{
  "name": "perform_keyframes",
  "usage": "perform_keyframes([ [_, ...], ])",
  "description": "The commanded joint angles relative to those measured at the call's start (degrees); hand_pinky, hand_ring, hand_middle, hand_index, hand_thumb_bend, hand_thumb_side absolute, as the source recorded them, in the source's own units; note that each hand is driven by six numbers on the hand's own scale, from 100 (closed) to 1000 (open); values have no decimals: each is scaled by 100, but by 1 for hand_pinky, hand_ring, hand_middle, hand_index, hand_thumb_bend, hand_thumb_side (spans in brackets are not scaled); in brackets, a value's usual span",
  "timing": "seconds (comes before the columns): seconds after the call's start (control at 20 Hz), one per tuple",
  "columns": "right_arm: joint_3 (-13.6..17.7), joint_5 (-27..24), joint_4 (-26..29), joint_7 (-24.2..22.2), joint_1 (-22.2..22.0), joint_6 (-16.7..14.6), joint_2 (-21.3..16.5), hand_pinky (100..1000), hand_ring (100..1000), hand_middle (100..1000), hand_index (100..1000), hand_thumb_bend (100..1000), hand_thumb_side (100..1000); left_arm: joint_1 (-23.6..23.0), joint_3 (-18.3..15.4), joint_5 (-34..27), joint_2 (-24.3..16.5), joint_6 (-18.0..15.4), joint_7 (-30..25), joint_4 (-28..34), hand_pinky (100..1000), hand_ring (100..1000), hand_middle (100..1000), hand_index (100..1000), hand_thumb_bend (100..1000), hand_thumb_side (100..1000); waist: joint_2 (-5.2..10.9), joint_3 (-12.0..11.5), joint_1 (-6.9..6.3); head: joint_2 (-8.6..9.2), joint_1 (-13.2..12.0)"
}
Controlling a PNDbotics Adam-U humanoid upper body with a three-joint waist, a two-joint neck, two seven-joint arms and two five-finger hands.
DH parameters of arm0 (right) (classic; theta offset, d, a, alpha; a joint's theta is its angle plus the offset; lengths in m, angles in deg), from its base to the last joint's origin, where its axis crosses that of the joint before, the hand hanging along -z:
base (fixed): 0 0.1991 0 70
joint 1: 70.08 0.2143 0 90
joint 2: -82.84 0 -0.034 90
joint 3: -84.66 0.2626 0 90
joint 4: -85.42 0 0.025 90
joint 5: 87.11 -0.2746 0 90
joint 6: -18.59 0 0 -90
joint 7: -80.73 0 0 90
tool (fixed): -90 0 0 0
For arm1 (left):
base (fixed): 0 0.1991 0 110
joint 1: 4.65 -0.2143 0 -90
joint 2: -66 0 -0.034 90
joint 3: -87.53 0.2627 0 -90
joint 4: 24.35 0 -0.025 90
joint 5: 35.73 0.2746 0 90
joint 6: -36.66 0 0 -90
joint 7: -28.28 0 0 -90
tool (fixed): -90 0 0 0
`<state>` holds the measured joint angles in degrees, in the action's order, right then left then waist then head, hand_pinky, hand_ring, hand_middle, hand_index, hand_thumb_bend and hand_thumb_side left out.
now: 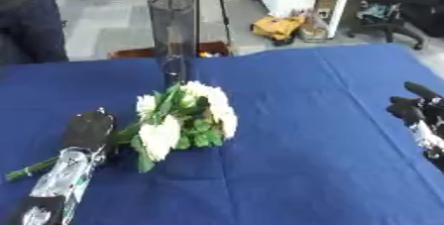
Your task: Arrange flowers into the vase.
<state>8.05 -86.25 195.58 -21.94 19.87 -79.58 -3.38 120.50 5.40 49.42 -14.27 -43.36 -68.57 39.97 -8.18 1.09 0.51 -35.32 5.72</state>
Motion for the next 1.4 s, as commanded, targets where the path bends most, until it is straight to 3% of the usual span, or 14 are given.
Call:
perform_keyframes([
  [0.05,34,-45,40,-9,29,-14,-58,866,903,641,958,100,556,-161,55,-118,42,-23,-50,-445,100,100,100,105,100,130,43,11,-23,-39,18],
  [0.35,34,-52,37,-5,27,-23,-61,866,903,642,958,100,556,-152,32,-525,26,-59,-189,-191,100,100,100,100,100,137,44,17,-3,-45,15],
  [0.55,33,-58,34,-6,27,-27,-61,866,903,642,958,100,556,-104,-29,-676,-46,-37,-277,271,100,100,100,100,100,187,50,16,6,-46,13],
  [0.75,34,-61,33,-4,26,-32,-63,866,902,642,958,100,557,-60,-99,-732,-138,-2,-265,740,100,100,100,100,100,179,57,14,16,-50,15],
  [1.4,44,-67,30,6,8,-39,-64,865,902,642,958,100,556,65,-455,-1325,-374,338,-32,1810,100,100,100,100,100,174,76,9,31,-49,31],
])
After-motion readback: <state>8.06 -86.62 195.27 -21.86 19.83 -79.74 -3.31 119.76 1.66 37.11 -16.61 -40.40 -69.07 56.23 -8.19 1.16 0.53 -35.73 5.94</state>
